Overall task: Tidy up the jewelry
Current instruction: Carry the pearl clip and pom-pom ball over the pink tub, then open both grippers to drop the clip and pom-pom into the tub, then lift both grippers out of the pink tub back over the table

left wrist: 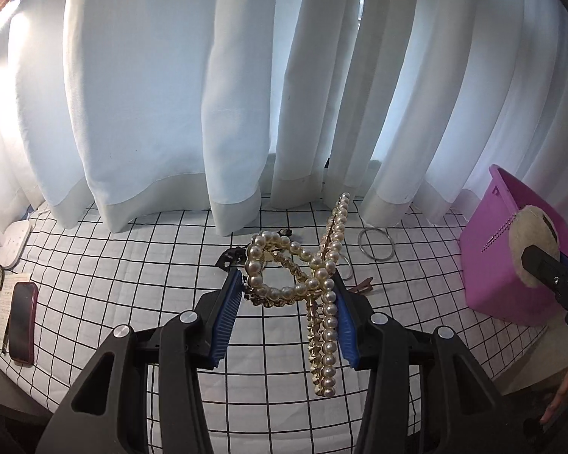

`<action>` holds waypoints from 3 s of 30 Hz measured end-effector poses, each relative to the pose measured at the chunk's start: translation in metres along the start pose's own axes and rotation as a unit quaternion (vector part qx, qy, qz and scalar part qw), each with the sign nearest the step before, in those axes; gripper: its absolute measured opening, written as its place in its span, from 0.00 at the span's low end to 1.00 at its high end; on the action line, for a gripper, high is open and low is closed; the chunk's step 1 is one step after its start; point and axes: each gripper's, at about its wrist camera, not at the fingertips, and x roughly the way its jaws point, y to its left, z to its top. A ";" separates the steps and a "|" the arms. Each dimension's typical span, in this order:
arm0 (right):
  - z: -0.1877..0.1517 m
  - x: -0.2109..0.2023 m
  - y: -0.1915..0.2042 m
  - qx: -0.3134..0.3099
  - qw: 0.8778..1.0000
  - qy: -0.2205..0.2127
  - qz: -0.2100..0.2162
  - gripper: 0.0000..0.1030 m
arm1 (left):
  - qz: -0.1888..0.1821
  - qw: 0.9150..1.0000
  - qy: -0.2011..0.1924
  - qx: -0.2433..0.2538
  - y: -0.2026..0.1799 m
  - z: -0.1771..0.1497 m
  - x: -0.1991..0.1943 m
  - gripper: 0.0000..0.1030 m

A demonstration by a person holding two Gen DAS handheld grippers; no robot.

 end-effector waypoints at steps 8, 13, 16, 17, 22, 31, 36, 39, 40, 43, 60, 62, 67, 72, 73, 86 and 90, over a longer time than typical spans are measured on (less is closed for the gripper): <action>0.008 -0.057 -0.068 0.043 0.997 -0.044 -0.055 0.65 | -0.071 0.995 -0.021 0.062 -0.088 0.022 -0.011 0.43; 0.005 -0.089 -0.137 0.066 0.991 -0.057 -0.102 0.65 | -0.105 0.991 -0.027 0.081 -0.156 0.035 -0.012 0.43; 0.003 -0.105 -0.180 0.080 0.987 -0.063 -0.128 0.65 | -0.123 0.988 -0.027 0.094 -0.198 0.041 -0.010 0.43; 0.003 -0.110 -0.194 0.083 0.985 -0.064 -0.135 0.65 | -0.125 0.987 -0.027 0.100 -0.213 0.043 -0.009 0.43; 0.001 -0.114 -0.257 0.101 0.983 -0.057 -0.143 0.65 | -0.134 0.985 -0.027 0.102 -0.282 0.053 0.004 0.43; 0.001 -0.072 -0.327 0.118 0.987 -0.012 -0.111 0.65 | -0.135 0.984 0.007 0.118 -0.369 0.059 0.053 0.43; 0.002 -0.039 -0.344 0.118 0.988 0.034 -0.095 0.65 | -0.116 0.983 0.062 0.127 -0.397 0.056 0.092 0.43; 0.002 -0.023 -0.349 0.115 0.988 0.058 -0.089 0.65 | -0.105 0.981 0.098 0.131 -0.406 0.053 0.110 0.43; 0.002 -0.017 -0.352 0.115 0.987 0.068 -0.087 0.65 | -0.100 0.981 0.106 0.132 -0.408 0.053 0.116 0.43; 0.003 -0.002 -0.358 0.115 0.985 0.095 -0.083 0.65 | -0.079 0.978 0.130 0.144 -0.416 0.050 0.127 0.44; 0.009 0.034 -0.363 0.122 0.974 0.167 -0.088 0.67 | -0.057 0.975 0.151 0.153 -0.423 0.046 0.144 0.78; 0.009 0.033 -0.360 0.120 0.975 0.167 -0.088 0.67 | -0.059 0.975 0.152 0.151 -0.423 0.045 0.144 0.78; 0.011 0.037 -0.359 0.120 0.975 0.166 -0.088 0.67 | -0.057 0.976 0.155 0.143 -0.421 0.044 0.147 0.78; 0.010 0.037 -0.367 0.119 0.975 0.166 -0.089 0.67 | -0.055 0.977 0.153 0.140 -0.419 0.047 0.143 0.78; 0.010 0.037 -0.366 0.118 0.975 0.166 -0.089 0.67 | -0.055 0.977 0.153 0.140 -0.419 0.047 0.141 0.78; 0.010 0.034 -0.361 0.115 0.975 0.166 -0.097 0.67 | -0.055 0.978 0.146 0.137 -0.409 0.048 0.132 0.78; 0.014 0.030 -0.358 0.113 0.975 0.162 -0.099 0.67 | -0.056 0.979 0.140 0.137 -0.406 0.051 0.126 0.78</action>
